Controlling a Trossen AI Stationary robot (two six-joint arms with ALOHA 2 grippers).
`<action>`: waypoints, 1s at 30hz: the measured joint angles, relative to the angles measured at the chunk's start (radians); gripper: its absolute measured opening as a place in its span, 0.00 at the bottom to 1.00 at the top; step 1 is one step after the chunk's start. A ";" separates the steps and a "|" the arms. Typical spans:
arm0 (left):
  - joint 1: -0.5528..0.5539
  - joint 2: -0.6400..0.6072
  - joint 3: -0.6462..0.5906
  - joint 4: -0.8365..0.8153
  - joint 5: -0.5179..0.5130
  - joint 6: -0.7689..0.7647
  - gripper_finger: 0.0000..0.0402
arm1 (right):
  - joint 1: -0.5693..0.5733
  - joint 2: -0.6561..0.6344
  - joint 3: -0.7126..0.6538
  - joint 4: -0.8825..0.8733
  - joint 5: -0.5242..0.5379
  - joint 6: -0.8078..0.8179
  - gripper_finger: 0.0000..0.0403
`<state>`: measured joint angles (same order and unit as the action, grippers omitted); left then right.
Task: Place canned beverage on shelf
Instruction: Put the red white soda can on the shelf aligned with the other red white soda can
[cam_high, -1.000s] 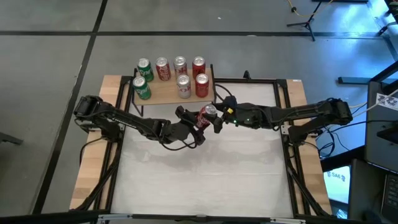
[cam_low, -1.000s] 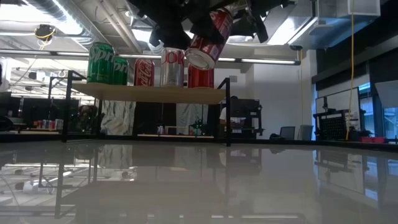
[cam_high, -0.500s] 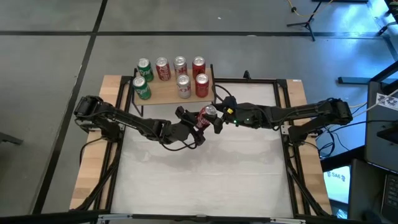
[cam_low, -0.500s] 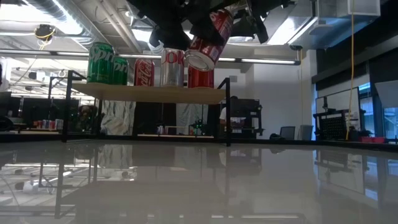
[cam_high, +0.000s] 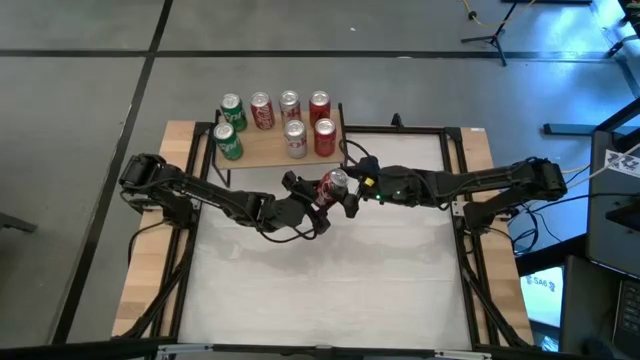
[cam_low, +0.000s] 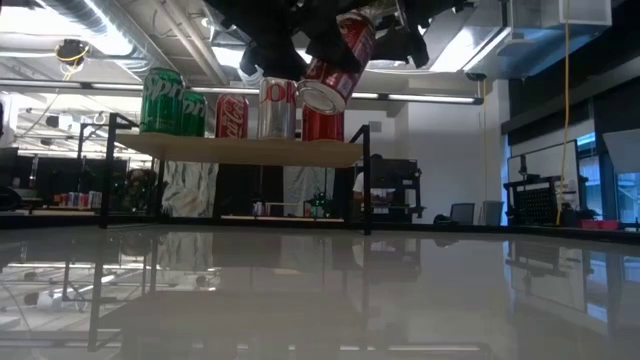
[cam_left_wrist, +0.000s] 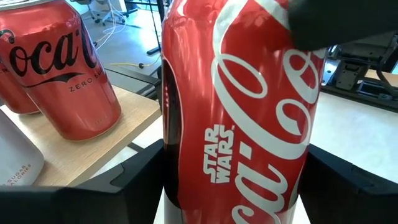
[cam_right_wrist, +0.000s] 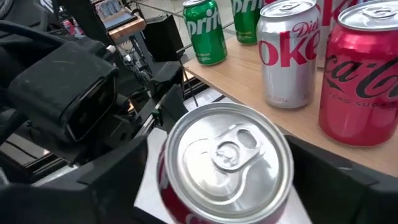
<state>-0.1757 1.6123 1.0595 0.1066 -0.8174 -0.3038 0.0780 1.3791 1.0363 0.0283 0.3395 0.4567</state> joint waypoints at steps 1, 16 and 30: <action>0.000 0.000 0.000 0.000 0.000 0.000 0.71 | 0.000 0.000 0.000 0.000 -0.002 0.000 0.93; 0.002 0.000 0.002 0.019 -0.109 -0.007 0.71 | -0.014 -0.209 0.000 -0.126 -0.025 -0.138 0.89; -0.012 -0.001 0.028 0.099 -0.283 -0.018 0.71 | -0.012 -0.518 -0.023 -0.444 0.100 -0.237 0.90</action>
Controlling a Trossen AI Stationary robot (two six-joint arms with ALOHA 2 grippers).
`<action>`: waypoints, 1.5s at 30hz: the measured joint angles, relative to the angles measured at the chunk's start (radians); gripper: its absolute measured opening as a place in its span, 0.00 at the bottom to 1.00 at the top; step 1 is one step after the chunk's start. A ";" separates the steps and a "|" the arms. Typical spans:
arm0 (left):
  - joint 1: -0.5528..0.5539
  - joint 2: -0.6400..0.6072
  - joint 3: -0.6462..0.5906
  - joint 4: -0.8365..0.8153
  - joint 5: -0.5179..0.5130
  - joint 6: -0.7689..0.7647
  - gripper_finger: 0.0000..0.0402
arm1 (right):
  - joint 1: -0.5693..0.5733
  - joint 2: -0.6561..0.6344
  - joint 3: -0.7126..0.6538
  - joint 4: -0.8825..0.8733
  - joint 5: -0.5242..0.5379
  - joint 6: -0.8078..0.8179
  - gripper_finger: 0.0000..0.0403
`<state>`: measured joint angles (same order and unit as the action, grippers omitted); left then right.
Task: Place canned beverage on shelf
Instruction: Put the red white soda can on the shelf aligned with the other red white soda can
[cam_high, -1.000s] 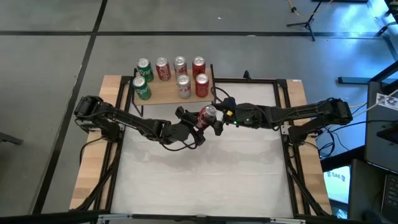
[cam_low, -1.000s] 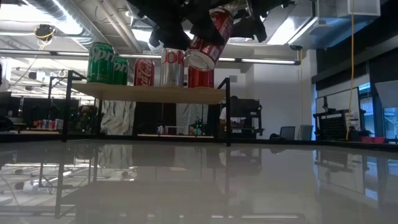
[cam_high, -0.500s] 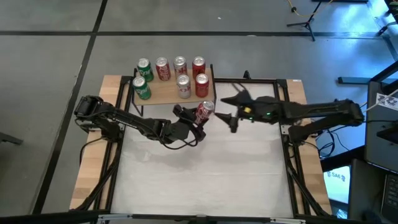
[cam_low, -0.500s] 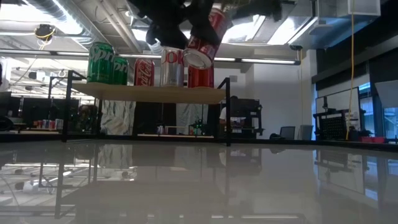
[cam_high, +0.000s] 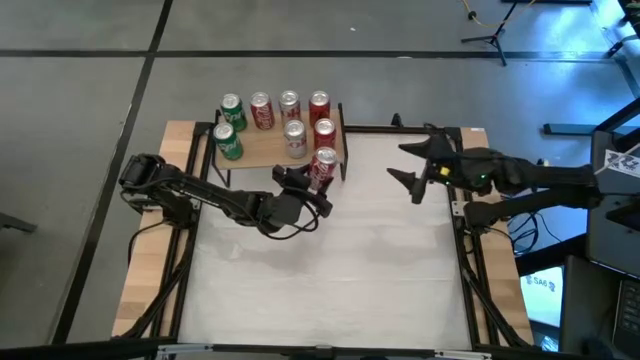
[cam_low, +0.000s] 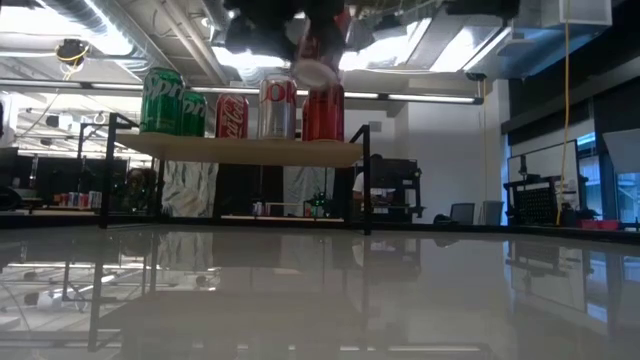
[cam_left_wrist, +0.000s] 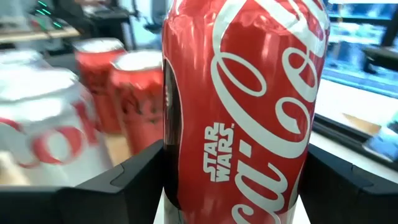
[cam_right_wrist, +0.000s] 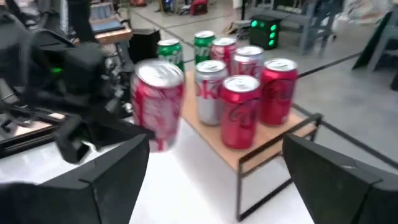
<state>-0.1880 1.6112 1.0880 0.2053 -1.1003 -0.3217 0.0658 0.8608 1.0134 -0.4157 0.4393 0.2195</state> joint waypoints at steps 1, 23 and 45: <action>-0.006 -0.001 0.009 0.001 -0.026 0.014 0.71 | 0.000 -0.022 -0.020 0.003 0.007 -0.007 0.90; -0.169 -0.167 0.033 -0.086 -0.471 0.071 0.71 | -0.001 -0.384 -0.502 0.347 0.014 -0.092 0.90; 0.034 -0.122 0.032 -1.053 -0.451 -0.957 0.71 | -0.001 -0.388 -0.637 0.415 0.030 -0.150 0.90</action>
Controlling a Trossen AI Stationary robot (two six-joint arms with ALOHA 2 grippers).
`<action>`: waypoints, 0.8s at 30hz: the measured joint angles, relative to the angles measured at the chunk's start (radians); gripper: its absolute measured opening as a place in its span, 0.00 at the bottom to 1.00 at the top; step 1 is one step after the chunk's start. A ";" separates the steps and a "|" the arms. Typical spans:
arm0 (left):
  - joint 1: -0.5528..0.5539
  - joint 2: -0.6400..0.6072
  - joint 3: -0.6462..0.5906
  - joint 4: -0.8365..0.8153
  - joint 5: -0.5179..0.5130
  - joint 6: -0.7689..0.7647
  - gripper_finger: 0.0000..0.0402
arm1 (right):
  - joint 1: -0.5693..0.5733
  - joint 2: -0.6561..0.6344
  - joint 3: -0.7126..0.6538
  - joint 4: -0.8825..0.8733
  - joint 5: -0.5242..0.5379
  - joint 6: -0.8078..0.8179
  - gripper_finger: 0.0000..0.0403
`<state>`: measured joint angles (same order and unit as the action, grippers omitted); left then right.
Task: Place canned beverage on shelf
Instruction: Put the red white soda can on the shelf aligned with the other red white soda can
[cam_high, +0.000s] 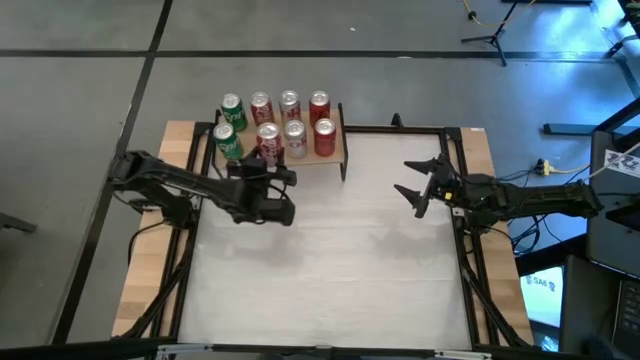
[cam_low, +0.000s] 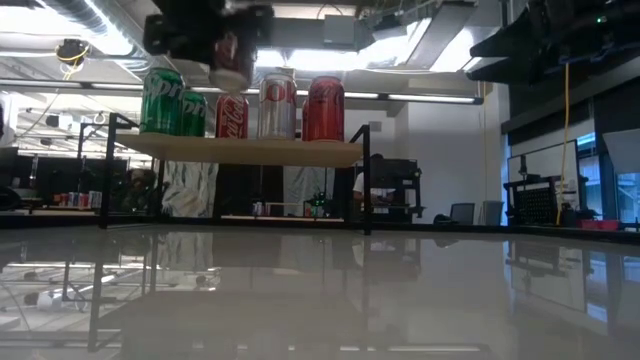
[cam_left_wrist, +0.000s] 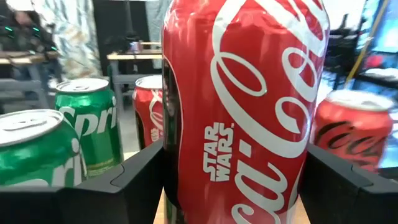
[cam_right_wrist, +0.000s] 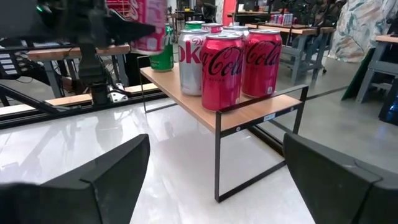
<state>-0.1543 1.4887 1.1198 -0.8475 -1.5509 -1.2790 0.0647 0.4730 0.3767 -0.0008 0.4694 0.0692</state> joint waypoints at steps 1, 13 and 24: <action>0.012 0.015 0.000 0.000 0.000 -0.002 0.71 | 0.000 0.000 0.000 -0.001 -0.001 0.000 0.90; 0.091 0.069 -0.001 -0.285 0.042 -0.346 0.71 | 0.000 0.000 0.000 -0.001 -0.035 0.000 0.90; 0.102 0.069 -0.147 -0.210 0.040 -0.492 0.71 | 0.000 0.000 0.000 -0.001 -0.036 0.005 0.90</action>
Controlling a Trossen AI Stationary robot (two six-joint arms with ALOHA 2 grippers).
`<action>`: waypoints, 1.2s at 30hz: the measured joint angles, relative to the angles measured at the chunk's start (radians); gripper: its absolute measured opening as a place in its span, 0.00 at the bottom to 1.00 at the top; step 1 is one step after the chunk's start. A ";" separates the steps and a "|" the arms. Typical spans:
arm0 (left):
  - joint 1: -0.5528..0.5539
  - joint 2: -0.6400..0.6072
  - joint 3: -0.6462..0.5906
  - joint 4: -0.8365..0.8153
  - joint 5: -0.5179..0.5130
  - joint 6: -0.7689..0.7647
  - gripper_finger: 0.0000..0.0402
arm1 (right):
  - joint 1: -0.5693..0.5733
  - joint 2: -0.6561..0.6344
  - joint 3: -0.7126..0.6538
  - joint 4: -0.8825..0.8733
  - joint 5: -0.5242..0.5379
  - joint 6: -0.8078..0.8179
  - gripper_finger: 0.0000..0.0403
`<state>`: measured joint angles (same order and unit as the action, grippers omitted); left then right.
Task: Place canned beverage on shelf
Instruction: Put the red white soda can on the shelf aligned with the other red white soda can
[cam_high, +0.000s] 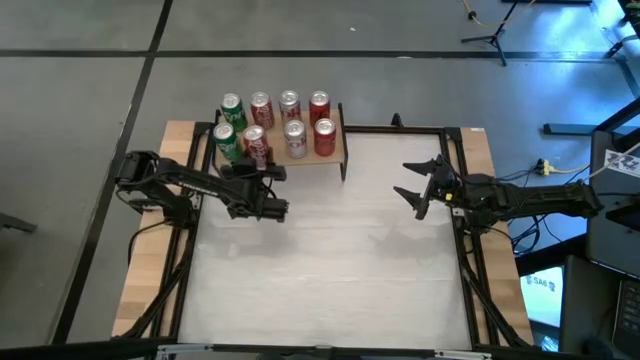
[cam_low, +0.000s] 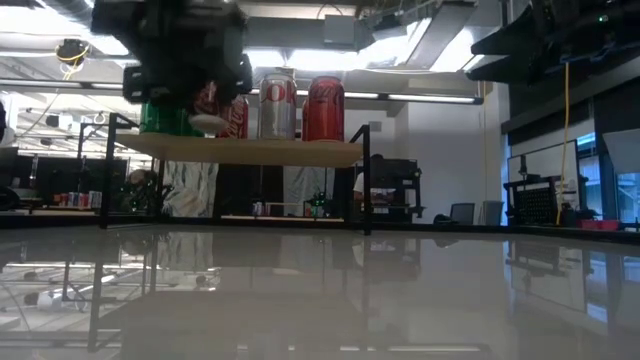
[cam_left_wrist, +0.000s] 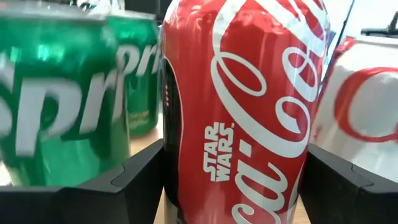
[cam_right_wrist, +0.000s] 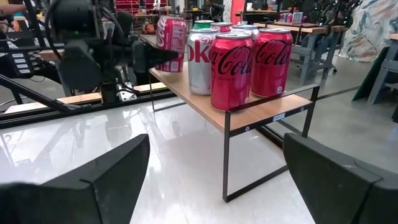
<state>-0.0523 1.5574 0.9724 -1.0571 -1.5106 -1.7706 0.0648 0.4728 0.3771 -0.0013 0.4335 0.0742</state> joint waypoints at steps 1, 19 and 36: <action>0.001 0.000 -0.019 0.022 -0.004 -0.020 0.71 | 0.000 0.000 0.000 0.000 0.000 0.000 0.90; 0.068 0.000 -0.095 0.308 -0.029 0.186 0.71 | 0.000 0.000 0.000 0.008 0.000 -0.004 0.90; 0.104 -0.001 -0.094 0.386 0.013 0.360 0.75 | 0.000 0.000 0.000 0.008 0.002 -0.047 0.90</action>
<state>0.0521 1.5566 0.8780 -0.6715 -1.4977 -1.4104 0.0648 0.4728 0.3775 0.0065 0.4355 0.0274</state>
